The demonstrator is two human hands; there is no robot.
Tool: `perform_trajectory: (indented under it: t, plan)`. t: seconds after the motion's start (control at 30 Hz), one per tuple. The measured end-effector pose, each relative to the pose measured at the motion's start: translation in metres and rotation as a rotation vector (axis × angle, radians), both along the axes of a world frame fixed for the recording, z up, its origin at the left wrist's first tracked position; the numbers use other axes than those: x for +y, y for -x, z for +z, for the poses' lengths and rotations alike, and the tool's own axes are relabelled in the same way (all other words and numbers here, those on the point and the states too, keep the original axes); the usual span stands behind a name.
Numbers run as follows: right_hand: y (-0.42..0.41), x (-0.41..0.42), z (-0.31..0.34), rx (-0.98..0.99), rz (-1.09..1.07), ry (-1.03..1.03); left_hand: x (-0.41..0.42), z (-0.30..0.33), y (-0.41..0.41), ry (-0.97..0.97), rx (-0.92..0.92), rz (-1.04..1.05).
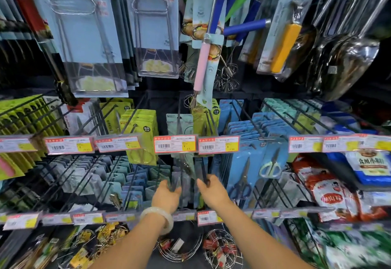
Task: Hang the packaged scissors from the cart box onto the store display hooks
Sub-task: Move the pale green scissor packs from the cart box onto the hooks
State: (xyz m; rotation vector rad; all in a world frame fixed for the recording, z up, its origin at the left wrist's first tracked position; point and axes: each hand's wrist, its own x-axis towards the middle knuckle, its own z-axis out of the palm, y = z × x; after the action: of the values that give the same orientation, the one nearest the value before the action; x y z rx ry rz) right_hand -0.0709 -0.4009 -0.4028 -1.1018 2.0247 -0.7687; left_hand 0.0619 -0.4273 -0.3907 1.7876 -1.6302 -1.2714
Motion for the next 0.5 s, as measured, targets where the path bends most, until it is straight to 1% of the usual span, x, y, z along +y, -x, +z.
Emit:
perform_trajectory:
  t: [0.23,0.33,0.4,0.5]
  plan:
    - [0.068,0.052,-0.006,0.246,0.078,-0.109,0.032,-0.018,0.086,0.154,-0.430,-0.530]
    - [0.112,0.091,-0.007,0.393,0.109,-0.164,0.065,-0.003,0.136,0.270,-0.523,-0.694]
    - [0.147,0.124,-0.006,0.493,0.111,-0.206,0.085,0.001,0.175,0.307,-0.577,-0.801]
    - [0.206,0.183,-0.006,0.590,0.047,-0.255,0.119,0.006,0.241,0.376,-0.660,-0.970]
